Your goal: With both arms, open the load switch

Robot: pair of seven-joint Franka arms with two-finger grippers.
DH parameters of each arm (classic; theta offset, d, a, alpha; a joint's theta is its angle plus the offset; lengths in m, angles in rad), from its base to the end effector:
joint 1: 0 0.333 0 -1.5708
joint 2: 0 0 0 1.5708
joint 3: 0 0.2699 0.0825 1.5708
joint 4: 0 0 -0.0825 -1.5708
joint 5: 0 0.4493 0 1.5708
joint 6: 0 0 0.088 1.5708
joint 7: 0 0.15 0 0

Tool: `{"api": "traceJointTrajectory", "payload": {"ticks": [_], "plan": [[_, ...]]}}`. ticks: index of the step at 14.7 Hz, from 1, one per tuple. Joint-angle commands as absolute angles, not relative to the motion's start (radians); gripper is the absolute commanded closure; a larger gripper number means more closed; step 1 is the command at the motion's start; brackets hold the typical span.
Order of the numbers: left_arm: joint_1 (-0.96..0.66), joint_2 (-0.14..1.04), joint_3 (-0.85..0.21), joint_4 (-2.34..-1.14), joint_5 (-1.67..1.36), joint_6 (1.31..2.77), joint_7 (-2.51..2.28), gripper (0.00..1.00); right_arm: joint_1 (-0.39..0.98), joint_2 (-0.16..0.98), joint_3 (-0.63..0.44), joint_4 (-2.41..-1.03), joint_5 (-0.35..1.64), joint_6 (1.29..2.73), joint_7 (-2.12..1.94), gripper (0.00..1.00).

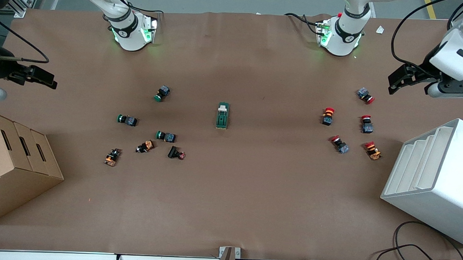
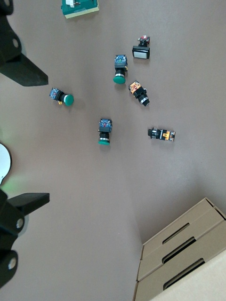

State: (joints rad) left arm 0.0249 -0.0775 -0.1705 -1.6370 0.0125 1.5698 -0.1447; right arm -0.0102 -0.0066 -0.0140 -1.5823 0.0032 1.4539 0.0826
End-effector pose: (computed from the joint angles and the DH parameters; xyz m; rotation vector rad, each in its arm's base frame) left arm 0.5930 -0.0876 0.5463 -3.1175 0.0006 -0.0199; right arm 0.5994 -0.0140 0.5242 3.1311 -0.1671 -0.1913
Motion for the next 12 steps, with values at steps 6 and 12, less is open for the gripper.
{"api": "traceJointTrajectory", "payload": {"ticks": [6,12], "plan": [[0.029,-0.115,-0.167,-1.648,-0.021,1.517,-0.121,0.0,-0.017,-0.04,-0.021,-1.579,0.0,1.436,0.08,0.0],[0.034,-0.086,-0.158,-1.603,-0.012,1.514,-0.054,0.0,-0.015,-0.017,-0.02,-1.479,-0.014,1.381,0.083,0.0]]}}
